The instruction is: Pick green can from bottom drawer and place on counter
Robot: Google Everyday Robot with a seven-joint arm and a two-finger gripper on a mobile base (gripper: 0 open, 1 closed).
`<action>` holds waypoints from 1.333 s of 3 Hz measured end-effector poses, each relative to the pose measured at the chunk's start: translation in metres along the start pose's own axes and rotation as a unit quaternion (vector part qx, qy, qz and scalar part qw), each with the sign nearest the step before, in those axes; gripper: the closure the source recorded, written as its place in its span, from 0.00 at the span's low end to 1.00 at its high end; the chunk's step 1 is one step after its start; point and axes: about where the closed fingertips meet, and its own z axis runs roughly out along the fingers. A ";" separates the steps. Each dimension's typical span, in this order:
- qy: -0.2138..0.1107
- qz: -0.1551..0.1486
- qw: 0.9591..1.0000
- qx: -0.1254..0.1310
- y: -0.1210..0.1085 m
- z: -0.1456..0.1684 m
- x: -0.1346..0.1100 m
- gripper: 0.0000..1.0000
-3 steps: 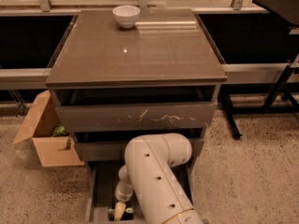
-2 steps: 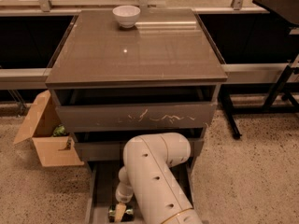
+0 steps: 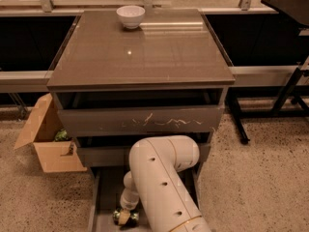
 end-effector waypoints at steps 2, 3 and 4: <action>-0.007 -0.002 1.000 0.004 0.003 -0.004 0.003 0.99; -0.037 -0.026 0.999 0.013 0.007 -0.007 0.008 1.00; -0.038 -0.028 0.999 0.016 0.008 -0.009 0.008 1.00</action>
Offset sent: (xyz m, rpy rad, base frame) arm -0.0071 -0.0229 -0.0197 0.0494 -0.0373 -0.0306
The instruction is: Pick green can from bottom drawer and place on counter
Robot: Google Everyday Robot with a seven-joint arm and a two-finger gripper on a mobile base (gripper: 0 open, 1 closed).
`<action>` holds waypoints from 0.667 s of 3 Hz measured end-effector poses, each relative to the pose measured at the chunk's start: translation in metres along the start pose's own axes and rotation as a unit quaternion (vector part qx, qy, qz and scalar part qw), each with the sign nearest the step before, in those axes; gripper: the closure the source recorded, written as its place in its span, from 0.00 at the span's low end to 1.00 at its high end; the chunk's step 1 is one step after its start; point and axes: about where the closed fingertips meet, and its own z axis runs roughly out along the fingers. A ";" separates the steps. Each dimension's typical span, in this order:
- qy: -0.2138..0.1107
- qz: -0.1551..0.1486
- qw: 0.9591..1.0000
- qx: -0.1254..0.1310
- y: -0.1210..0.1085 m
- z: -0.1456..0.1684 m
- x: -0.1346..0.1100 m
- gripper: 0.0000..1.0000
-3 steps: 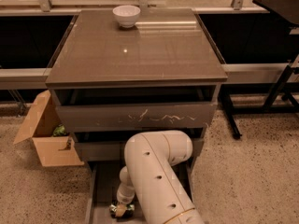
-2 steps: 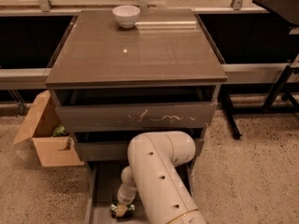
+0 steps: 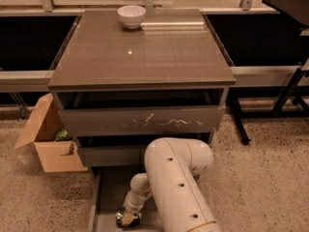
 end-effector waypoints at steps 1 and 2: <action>-0.024 -0.032 0.998 0.046 0.035 -0.024 0.013 1.00; -0.024 -0.032 0.998 0.046 0.035 -0.024 0.013 1.00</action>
Offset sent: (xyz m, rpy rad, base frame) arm -0.0046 -0.0111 0.0186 0.0407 -0.0753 0.0101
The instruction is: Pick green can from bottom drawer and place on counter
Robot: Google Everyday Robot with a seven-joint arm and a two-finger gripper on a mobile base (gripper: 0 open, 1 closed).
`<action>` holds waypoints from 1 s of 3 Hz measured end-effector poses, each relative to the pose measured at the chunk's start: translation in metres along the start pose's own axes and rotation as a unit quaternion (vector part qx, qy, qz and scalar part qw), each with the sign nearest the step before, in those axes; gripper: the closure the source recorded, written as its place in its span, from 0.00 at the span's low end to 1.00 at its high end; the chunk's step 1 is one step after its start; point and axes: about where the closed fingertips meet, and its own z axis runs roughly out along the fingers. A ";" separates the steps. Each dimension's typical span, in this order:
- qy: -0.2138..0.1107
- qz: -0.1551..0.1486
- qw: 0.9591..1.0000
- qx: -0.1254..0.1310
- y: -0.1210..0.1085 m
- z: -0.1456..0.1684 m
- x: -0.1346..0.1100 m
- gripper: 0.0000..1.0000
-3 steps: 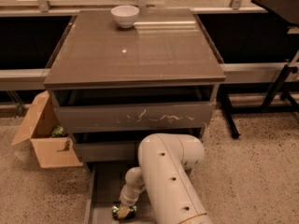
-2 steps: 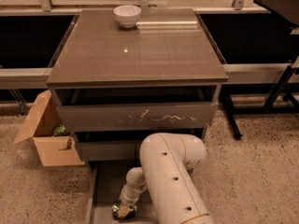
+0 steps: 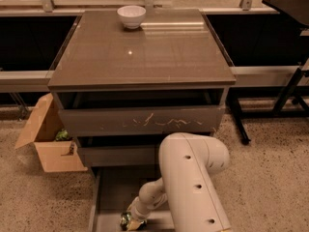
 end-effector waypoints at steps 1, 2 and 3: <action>-0.009 -0.024 0.999 0.031 0.002 -0.023 -0.006 1.00; -0.024 -0.090 0.990 0.106 0.005 -0.088 -0.027 1.00; -0.038 -0.127 0.980 0.150 0.013 -0.131 -0.037 1.00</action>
Offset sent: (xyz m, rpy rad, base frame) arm 0.0031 -0.0287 0.1527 0.1143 -0.4424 0.0693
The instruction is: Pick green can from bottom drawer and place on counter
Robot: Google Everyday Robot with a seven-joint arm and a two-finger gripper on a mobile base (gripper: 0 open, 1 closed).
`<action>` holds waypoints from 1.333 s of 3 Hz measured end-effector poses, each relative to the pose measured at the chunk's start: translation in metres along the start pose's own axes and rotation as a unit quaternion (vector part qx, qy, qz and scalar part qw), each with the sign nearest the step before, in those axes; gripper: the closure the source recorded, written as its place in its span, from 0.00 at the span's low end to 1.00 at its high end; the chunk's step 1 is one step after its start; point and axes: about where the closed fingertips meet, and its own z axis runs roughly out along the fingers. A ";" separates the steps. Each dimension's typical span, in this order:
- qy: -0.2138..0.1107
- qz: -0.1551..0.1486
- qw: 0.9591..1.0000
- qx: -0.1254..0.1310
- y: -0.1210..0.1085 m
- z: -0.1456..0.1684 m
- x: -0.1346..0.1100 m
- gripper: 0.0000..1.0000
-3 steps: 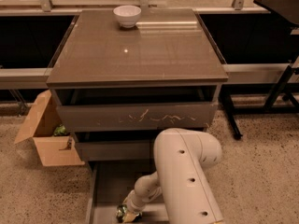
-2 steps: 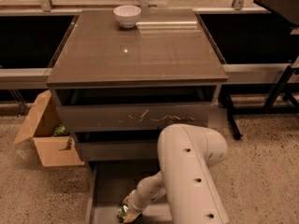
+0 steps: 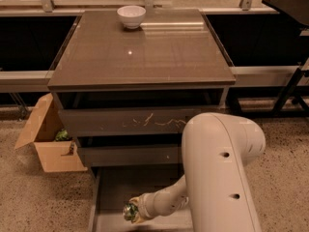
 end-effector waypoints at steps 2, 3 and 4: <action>-0.023 -0.013 1.000 0.009 -0.005 -0.008 -0.004 1.00; -0.064 -0.044 0.997 0.027 -0.014 -0.021 -0.019 1.00; -0.100 -0.066 0.991 0.064 -0.023 -0.052 -0.020 1.00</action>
Offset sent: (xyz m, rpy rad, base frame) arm 0.0219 -0.0186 0.0408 0.1856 -0.0894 0.0993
